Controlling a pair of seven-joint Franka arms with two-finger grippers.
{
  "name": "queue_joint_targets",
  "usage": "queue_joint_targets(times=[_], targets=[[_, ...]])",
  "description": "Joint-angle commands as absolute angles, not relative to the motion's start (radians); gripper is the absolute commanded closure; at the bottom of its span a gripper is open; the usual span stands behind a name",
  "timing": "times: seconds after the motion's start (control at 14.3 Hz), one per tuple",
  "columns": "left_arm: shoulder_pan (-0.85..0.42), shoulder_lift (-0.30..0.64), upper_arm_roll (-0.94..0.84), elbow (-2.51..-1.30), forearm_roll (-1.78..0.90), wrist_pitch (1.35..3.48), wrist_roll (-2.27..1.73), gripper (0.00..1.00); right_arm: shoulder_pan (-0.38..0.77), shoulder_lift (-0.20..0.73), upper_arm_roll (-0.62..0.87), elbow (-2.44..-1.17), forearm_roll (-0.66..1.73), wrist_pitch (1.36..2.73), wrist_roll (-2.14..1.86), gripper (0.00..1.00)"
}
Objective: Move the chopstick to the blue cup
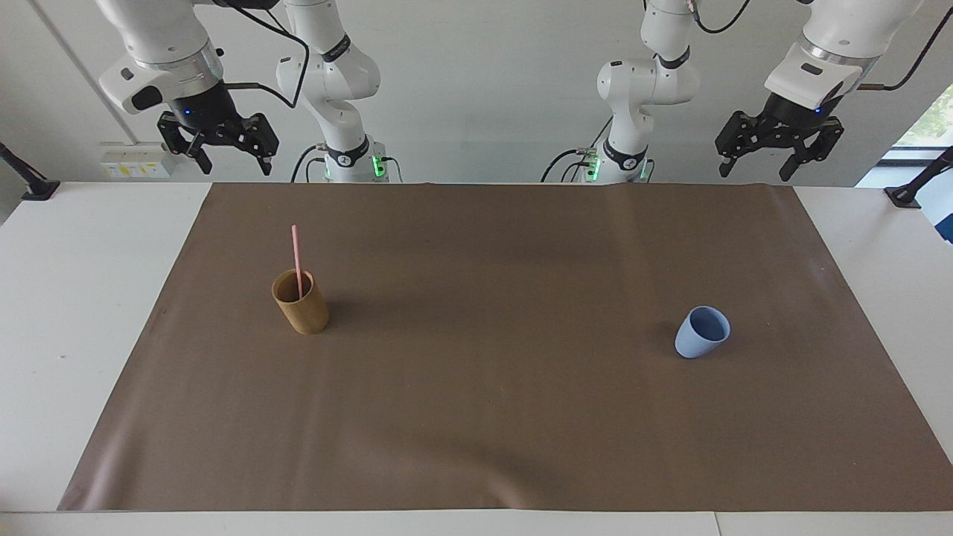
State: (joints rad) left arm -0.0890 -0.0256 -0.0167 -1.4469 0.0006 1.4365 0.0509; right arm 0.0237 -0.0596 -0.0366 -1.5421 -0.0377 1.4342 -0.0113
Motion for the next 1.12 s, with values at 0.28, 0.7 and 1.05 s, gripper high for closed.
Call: queue_joint_targets(times=[0.28, 0.7, 1.05], targets=[[-0.071, -0.057, -0.021, -1.479, 0.017, 1.428, 0.057, 0.0, 0.011, -0.081, -0.032, -1.568, -0.021, 1.434, -0.025, 0.0], [-0.074, -0.057, -0.021, -1.48, 0.015, 1.419, 0.058, 0.0, 0.009, -0.081, -0.032, -1.568, -0.02, 1.434, -0.023, 0.0], [-0.074, -0.058, -0.021, -1.482, 0.015, 1.419, 0.063, 0.0, 0.008, -0.08, -0.032, -1.566, -0.018, 1.439, -0.017, 0.0]])
